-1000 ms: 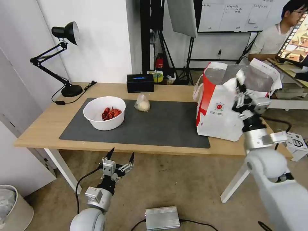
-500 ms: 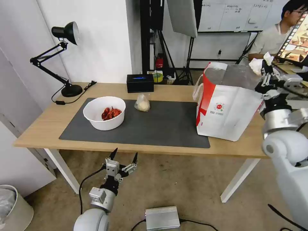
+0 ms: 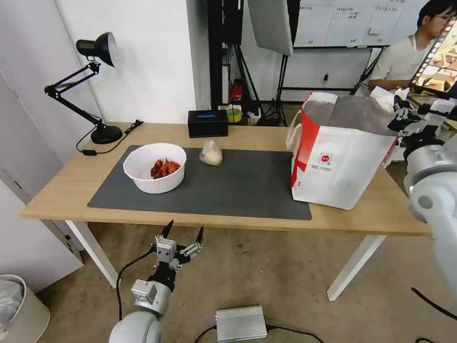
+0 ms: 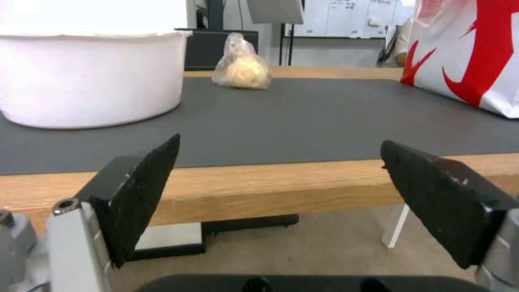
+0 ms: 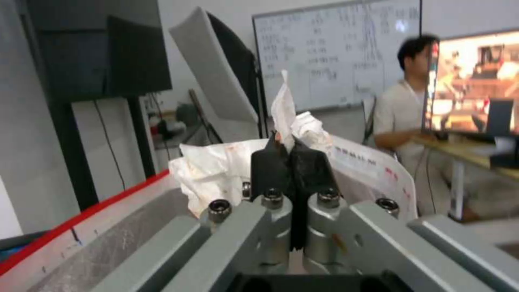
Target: Pick up the trash from the table and place it into the takeout bag.
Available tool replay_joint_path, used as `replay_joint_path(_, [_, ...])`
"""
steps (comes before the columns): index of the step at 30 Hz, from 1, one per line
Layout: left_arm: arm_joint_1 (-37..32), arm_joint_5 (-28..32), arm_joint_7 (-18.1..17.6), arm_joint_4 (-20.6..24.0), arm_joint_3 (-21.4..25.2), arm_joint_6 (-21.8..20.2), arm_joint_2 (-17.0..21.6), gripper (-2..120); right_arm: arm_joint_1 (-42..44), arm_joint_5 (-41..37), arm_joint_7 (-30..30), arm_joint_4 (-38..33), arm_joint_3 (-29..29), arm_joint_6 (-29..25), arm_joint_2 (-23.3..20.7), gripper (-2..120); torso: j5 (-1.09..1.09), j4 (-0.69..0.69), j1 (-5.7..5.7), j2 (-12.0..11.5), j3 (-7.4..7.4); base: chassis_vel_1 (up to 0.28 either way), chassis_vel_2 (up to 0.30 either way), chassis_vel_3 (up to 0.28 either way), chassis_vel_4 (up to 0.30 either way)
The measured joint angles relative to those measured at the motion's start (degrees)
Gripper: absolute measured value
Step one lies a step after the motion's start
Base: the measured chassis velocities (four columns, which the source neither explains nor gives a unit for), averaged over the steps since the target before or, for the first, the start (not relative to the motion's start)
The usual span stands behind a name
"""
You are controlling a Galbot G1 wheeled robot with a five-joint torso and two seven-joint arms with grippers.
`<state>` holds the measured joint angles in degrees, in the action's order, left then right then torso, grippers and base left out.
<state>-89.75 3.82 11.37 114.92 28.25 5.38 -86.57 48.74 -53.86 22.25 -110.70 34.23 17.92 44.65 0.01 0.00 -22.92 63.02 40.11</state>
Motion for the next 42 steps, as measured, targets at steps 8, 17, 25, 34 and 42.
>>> replay_joint_path(8, [0.06, -0.32, -0.05, 0.01, -0.12, 0.00, -0.39, 100, -1.99, -3.93, 2.42, 1.13, -0.50, 3.46, -1.08, 0, 0.00, 0.00, 0.00, 0.00, 0.00, 0.000, 0.000, 0.000, 0.000])
replay_joint_path(17, [0.29, -0.34, -0.11, -0.05, -0.01, -0.09, -0.40, 100, -1.99, -4.51, 2.89, 1.16, -0.64, 4.76, -0.71, 13, -0.01, 0.00, 0.00, 0.00, 0.00, 0.000, 0.000, 0.000, 0.000])
replay_joint_path(25, [0.26, -0.41, -0.14, -0.27, -0.10, -0.13, -0.35, 100, -1.46, -4.34, 2.86, 1.05, -0.66, 4.70, -0.30, 42, 0.00, 0.00, 0.00, 0.00, 0.00, 0.000, 0.000, 0.000, 0.000])
replay_joint_path(34, [0.16, -0.56, -0.14, -0.41, -0.22, -0.13, -0.45, 100, -1.10, -3.77, -1.87, 0.59, -0.92, -1.08, -0.10, 73, -0.01, 0.00, 0.00, 0.00, 0.00, 0.000, 0.000, 0.000, 0.000])
replay_joint_path(42, [-0.12, -0.64, -0.14, -0.03, -0.20, -0.10, -0.43, 100, 0.78, -0.75, -11.59, -0.94, -1.03, -10.25, -0.07, 96, -0.01, 0.00, 0.00, 0.00, 0.00, 0.000, 0.000, 0.000, 0.000])
